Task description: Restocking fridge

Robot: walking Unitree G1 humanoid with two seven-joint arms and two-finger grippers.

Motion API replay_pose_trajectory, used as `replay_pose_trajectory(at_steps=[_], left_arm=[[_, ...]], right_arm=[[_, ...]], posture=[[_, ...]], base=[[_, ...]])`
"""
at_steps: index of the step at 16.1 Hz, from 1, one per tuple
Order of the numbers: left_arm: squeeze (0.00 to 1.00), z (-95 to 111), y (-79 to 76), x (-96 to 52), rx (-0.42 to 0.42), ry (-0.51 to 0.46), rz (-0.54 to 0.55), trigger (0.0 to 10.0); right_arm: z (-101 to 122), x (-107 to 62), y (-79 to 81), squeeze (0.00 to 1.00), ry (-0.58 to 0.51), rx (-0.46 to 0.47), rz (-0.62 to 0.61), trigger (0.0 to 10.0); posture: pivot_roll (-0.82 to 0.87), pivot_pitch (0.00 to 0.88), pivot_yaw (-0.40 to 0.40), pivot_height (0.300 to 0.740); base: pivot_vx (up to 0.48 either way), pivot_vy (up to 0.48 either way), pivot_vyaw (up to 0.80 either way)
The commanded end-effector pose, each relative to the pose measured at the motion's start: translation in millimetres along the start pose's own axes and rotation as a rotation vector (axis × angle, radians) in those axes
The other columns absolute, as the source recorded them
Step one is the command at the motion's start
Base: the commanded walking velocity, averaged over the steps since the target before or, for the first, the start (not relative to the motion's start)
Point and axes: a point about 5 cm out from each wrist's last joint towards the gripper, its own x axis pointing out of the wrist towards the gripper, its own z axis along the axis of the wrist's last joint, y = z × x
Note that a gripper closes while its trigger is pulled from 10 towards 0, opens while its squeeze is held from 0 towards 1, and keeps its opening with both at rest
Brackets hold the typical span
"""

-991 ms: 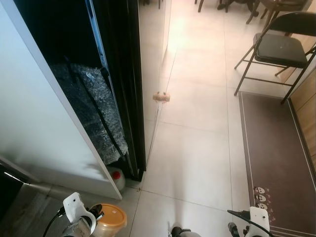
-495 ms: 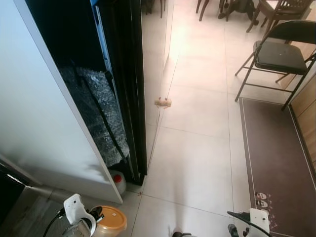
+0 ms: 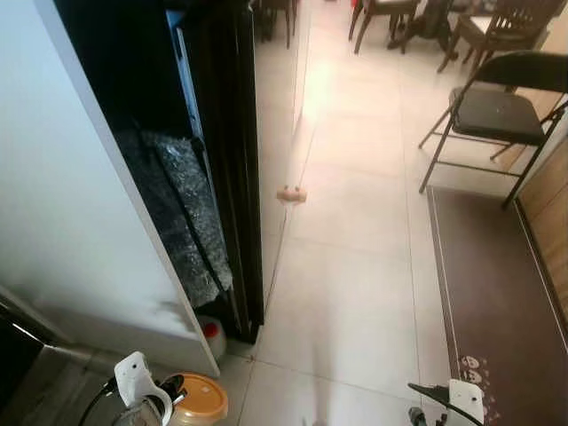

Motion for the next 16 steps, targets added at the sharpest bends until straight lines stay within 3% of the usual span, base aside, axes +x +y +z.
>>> replay_pose_trajectory(at_steps=[1,16], left_arm=[[0.0,-8.2,3.7,-1.1,0.016,0.033,0.012,10.0],[0.0,-2.9,2.0,-0.2,0.003,0.025,0.015,10.0]], right_arm=[[-6.9,-1.1,-1.9,0.0,0.015,0.014,-0.011,10.0],[-2.4,-0.4,-0.6,0.0,-0.006,0.021,-0.011,10.0]], posture=[[-0.19,0.008,0.011,0.74],[-0.18,0.005,0.013,0.74]], base=[[0.0,0.0,0.0],[0.0,0.0,0.0]])
